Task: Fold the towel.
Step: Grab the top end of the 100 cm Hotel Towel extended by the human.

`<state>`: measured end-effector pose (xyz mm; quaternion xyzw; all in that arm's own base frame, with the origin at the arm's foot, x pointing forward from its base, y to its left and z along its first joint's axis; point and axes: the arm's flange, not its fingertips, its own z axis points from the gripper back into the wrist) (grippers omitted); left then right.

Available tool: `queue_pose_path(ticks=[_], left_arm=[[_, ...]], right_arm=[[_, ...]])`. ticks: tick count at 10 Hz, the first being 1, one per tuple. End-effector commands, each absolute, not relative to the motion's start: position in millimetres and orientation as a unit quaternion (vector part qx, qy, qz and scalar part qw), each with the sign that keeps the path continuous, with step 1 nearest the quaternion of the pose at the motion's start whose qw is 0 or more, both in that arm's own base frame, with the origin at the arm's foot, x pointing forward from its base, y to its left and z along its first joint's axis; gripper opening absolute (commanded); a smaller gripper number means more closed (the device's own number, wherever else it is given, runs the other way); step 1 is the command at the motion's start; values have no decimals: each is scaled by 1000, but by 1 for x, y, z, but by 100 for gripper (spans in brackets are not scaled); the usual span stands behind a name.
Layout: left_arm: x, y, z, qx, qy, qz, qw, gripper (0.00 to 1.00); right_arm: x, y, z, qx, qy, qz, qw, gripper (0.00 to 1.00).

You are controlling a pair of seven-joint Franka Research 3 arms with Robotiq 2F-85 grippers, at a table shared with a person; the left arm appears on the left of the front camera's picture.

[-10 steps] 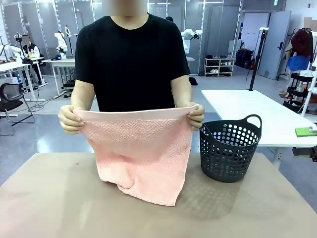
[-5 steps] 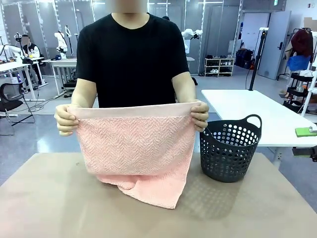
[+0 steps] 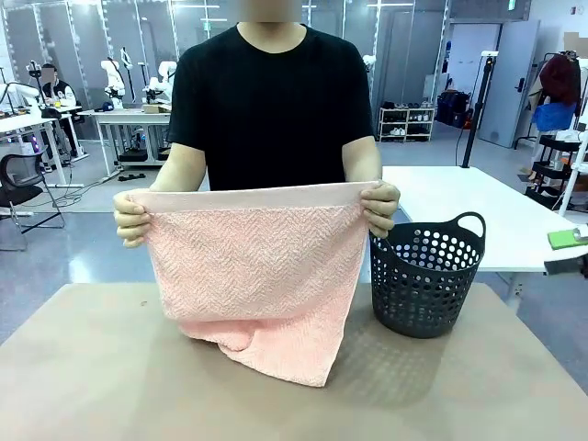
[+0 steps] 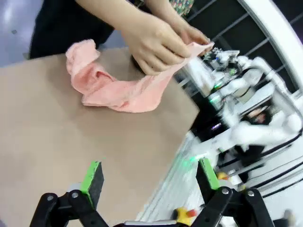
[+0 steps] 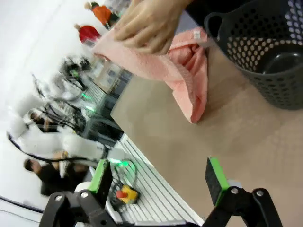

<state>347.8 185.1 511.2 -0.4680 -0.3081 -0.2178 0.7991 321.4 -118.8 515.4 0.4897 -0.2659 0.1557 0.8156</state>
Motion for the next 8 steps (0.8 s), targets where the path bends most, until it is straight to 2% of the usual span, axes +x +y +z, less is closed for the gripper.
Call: queue_pose_path(ticks=[1, 3, 6, 8], left_arm=[[357, 166, 569, -322, -363, -313, 816, 100], [369, 121, 640, -168, -380, -436, 798, 100], [377, 50, 695, -24, -363, -553, 750, 100], [372, 7, 710, -1, -337, -608, 719, 100]], right_arm=[[336, -104, 561, 380, -293, 272, 834, 100], [351, -61, 615, 263, -291, 395, 831, 100], [366, 6, 672, 114, -285, 526, 793, 100], [367, 49, 703, 52, -276, 586, 760, 100]])
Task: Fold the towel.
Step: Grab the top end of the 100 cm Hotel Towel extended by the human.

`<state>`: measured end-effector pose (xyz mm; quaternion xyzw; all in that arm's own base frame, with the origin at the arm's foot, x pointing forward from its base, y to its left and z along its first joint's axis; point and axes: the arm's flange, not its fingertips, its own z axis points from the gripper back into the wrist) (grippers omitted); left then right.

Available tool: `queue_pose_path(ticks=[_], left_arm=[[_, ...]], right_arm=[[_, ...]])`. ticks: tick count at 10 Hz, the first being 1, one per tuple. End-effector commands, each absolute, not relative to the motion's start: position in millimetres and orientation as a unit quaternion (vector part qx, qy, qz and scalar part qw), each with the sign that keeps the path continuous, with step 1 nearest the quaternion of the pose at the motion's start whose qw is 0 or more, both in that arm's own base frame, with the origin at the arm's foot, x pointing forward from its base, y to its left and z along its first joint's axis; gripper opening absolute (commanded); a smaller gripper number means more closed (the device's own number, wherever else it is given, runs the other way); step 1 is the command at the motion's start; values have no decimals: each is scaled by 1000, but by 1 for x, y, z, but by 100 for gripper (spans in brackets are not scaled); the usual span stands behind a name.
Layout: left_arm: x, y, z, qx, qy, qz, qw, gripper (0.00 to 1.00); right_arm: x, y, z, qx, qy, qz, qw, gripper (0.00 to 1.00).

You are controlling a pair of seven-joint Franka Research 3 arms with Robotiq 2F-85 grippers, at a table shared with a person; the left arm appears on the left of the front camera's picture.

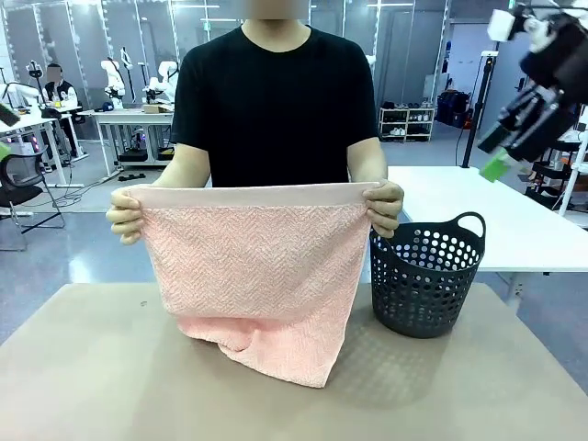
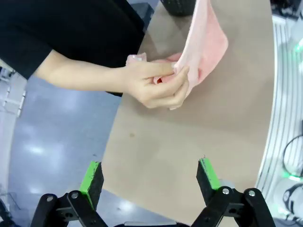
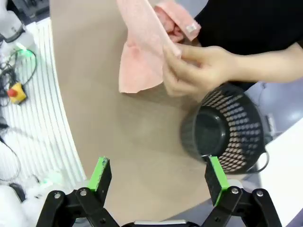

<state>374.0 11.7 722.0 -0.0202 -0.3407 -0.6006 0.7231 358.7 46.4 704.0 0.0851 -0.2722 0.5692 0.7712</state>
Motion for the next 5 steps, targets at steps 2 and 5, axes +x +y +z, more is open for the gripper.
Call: queue_pose_path(ticks=[2, 5], left_arm=[[367, -23, 715, 11, -328, -640, 695, 100], [369, -31, 721, -2, -325, -649, 688, 100]], right_arm=[[363, 84, 714, 19, -269, 619, 737, 100], [358, 93, 719, 27, -272, 624, 732, 100]])
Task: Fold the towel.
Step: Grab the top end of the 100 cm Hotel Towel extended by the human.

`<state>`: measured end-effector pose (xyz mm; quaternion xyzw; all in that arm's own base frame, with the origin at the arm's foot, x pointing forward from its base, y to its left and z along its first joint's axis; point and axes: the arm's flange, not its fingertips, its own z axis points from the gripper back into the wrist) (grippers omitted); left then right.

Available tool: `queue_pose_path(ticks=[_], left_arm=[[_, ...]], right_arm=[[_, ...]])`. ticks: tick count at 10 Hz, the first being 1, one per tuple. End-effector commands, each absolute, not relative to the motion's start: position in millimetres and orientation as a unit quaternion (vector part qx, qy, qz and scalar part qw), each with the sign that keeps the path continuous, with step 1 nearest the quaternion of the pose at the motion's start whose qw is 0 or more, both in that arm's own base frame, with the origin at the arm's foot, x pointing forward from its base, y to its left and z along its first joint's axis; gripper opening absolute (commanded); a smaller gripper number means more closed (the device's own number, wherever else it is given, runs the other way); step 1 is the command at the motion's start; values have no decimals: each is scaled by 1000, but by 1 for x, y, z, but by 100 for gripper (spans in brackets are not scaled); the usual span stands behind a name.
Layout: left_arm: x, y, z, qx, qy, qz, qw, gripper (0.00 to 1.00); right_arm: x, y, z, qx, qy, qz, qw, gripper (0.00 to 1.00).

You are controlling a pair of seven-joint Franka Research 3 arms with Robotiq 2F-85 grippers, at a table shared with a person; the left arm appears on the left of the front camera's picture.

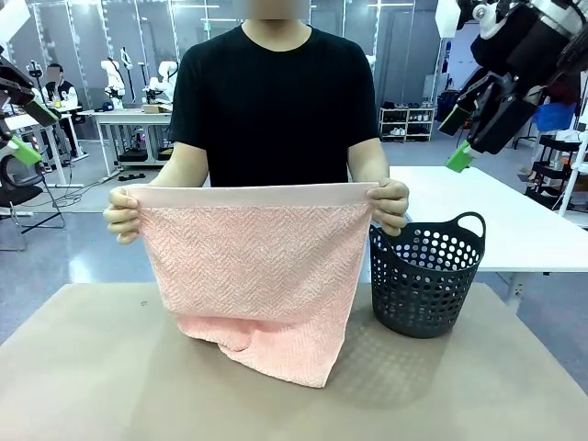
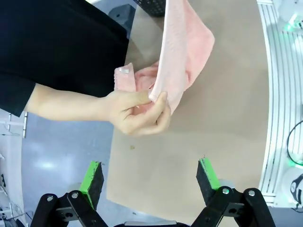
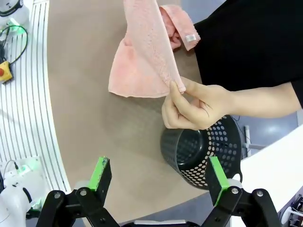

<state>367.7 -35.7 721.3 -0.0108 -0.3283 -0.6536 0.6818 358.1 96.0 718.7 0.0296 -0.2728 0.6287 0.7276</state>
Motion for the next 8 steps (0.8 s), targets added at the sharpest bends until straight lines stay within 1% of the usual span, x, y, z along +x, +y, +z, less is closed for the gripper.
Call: queue_pose_path(ticks=[1, 4, 5, 6, 7, 8], left_arm=[[369, -31, 721, -2, -325, -649, 688, 100], [369, -31, 720, -12, -329, -652, 683, 100], [362, -60, 729, -20, -319, -667, 673, 100], [364, -83, 738, -45, -318, -669, 671, 100], [369, -100, 744, -13, -280, -648, 708, 100], [373, -116, 750, -11, -271, -659, 702, 100]], right_arm=[[358, 93, 719, 27, -272, 624, 732, 100], [358, 94, 719, 31, -274, 628, 728, 100], [359, 118, 723, 19, -266, 675, 688, 100], [367, 139, 727, 2, -258, 693, 673, 100], [375, 158, 730, -12, -242, 707, 664, 100], [384, 176, 732, -19, -230, 720, 654, 100]])
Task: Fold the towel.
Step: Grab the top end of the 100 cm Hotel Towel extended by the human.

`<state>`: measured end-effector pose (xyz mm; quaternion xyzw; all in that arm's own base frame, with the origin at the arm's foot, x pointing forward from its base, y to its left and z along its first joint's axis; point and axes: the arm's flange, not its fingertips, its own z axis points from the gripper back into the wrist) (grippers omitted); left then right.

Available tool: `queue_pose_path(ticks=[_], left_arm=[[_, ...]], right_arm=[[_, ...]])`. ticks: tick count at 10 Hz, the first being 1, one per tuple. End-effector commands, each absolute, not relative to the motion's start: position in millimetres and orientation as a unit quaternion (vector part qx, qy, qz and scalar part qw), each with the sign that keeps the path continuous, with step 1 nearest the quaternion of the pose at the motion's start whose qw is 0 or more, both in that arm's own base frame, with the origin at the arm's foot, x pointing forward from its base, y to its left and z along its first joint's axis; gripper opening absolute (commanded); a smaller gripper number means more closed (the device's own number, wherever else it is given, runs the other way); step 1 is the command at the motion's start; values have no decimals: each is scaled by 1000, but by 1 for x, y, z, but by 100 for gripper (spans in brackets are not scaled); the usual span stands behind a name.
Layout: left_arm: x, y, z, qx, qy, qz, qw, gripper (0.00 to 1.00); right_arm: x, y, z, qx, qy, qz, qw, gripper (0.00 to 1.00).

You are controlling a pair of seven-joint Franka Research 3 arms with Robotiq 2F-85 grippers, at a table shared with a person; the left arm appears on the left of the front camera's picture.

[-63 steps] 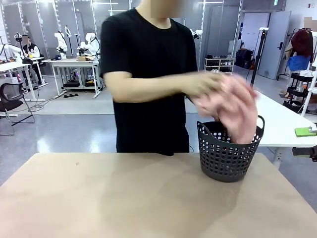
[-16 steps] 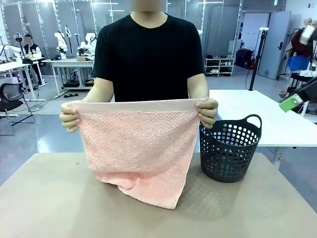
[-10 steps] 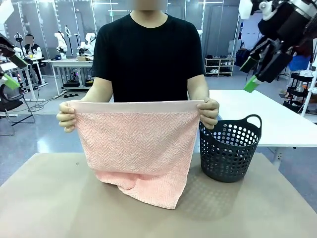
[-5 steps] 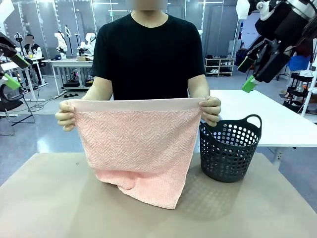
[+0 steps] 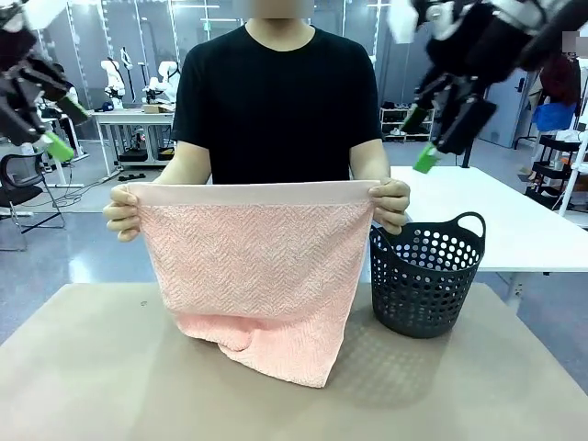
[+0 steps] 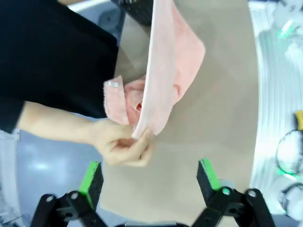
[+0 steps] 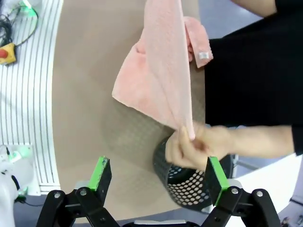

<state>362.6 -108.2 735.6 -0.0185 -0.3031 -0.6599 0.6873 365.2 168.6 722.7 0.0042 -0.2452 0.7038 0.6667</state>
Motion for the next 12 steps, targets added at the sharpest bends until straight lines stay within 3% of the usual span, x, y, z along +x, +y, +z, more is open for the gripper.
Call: queue_pose_path(ticks=[1, 5, 12], left_arm=[[381, -137, 757, 7, -253, -667, 701, 100], [415, -206, 751, 25, -202, -690, 695, 100], [443, -249, 670, -25, -159, -694, 702, 100]], right_arm=[[395, 196, 735, -27, -221, 729, 647, 100], [422, 260, 730, -68, -200, 740, 639, 100], [441, 276, 661, -20, -131, 734, 666, 100]])
